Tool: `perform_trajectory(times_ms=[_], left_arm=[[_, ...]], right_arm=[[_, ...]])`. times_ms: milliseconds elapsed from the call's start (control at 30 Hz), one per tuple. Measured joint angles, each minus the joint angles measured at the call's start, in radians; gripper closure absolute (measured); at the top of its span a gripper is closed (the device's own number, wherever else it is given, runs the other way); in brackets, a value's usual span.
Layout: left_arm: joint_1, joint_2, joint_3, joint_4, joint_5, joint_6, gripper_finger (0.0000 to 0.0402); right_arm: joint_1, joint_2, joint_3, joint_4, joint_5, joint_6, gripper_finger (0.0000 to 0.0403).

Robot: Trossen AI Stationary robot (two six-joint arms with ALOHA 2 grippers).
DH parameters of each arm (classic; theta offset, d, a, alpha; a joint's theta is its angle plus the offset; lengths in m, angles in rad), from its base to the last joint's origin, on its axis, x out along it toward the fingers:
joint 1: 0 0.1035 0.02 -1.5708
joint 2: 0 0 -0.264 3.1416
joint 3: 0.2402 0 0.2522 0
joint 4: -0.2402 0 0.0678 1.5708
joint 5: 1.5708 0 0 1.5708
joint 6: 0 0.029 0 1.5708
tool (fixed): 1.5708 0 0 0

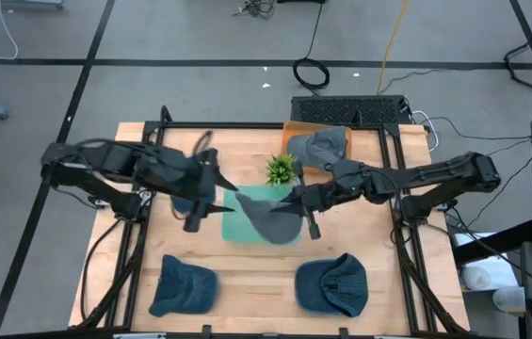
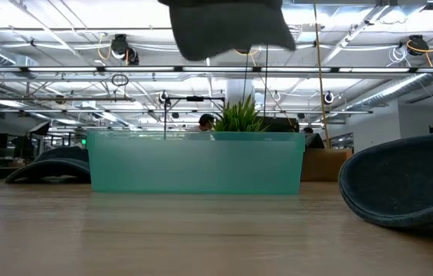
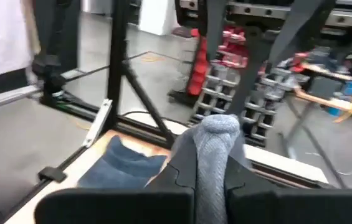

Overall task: Pick & Place hat
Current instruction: Put the gray cap into the orange bin

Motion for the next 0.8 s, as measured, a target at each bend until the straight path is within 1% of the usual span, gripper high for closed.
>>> perform_trajectory(times_ms=[67,133,233,300,500,567,667,800], left_arm=[[0.000,-0.030,0.000,0.000,-0.004,0.001,0.0139],[0.000,-0.061,0.000,0.000,-0.022,-0.005,0.0116],[0.000,-0.104,0.000,-0.002,-0.043,-0.019,0.0090],[0.000,-0.136,0.000,-0.002,-0.050,-0.021,0.0078],[0.000,-0.210,0.000,-0.003,-0.066,-0.039,0.0069],[0.000,-0.228,0.000,-0.003,-0.090,-0.042,0.0069],[0.000,-0.249,0.000,-0.007,-0.120,-0.041,0.0069],[0.000,-0.262,-0.001,-0.026,-0.151,-0.033,0.0069]], right_arm=[[0.021,-0.008,0.000,-0.005,0.077,-0.004,0.0403],[0.050,-0.021,0.000,-0.042,0.185,-0.041,0.0403],[0.094,-0.036,0.000,-0.054,0.333,-0.100,0.0403],[0.127,-0.040,0.000,-0.051,0.451,-0.137,0.0403],[0.225,-0.039,0.000,-0.046,0.966,-0.272,0.0403],[0.241,-0.039,0.000,-0.036,1.110,-0.311,0.0403],[0.254,-0.039,0.000,0.005,1.265,-0.368,0.0403],[0.257,-0.039,0.000,0.095,1.419,-0.472,0.0403]])
